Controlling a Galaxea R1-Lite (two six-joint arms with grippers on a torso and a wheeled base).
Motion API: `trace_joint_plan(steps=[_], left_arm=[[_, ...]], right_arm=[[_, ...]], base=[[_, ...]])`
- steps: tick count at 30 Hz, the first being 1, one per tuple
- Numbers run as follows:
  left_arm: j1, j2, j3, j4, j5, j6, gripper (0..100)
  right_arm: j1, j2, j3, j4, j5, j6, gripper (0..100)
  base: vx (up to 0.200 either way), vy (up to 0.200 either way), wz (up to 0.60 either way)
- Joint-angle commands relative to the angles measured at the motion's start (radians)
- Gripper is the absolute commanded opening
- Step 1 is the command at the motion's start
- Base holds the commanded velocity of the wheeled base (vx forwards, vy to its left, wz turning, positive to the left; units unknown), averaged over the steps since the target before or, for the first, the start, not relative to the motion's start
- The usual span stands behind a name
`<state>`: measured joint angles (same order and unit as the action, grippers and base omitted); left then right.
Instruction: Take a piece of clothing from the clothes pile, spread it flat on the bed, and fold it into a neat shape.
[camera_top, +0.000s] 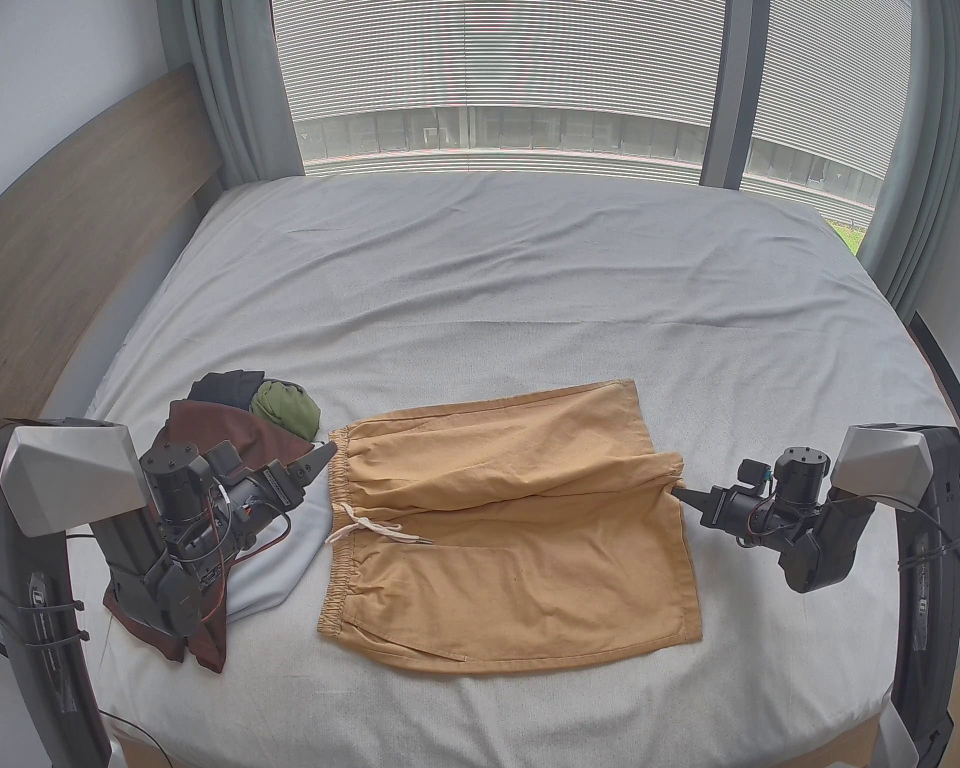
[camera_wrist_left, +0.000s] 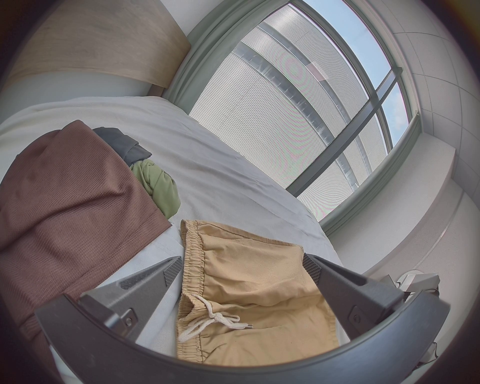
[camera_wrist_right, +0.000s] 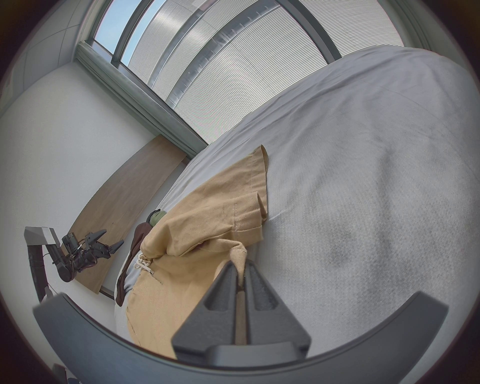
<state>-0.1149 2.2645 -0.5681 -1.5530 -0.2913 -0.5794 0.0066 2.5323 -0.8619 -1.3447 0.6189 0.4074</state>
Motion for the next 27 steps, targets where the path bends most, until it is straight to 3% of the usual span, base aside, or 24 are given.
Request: trace_joint_plan(steps=[1,8,14,17,18,27], left_arm=[[0.000,-0.005,0.020,-0.002,0.000,0.000,100],[0.003,-0.068,0.162,-0.002,-0.046,0.001,100],[0.009,-0.088,0.232,-0.002,-0.058,0.003,100],[0.009,-0.082,0.235,-0.001,-0.058,0.004,100],[0.009,-0.077,0.237,0.001,-0.057,0.004,100],[0.009,-0.054,0.261,0.001,-0.055,0.006,100]], right_arm=[[-0.011,-0.009,-0.008,-0.001,-0.001,-0.001,100],[-0.088,-0.072,-0.014,-0.001,0.002,0.001,100],[-0.080,-0.188,0.052,-0.028,0.004,0.002,100],[-0.045,-0.231,0.107,-0.048,0.004,0.002,100],[0.019,-0.273,0.165,-0.088,0.004,0.002,100],[0.247,-0.420,0.339,-0.140,0.002,-0.001,100]], base=[[0.000,0.000,0.00],[0.000,0.000,0.00],[0.000,0.000,0.00],[0.000,0.000,0.00],[0.000,0.000,0.00],[0.000,0.000,0.00]])
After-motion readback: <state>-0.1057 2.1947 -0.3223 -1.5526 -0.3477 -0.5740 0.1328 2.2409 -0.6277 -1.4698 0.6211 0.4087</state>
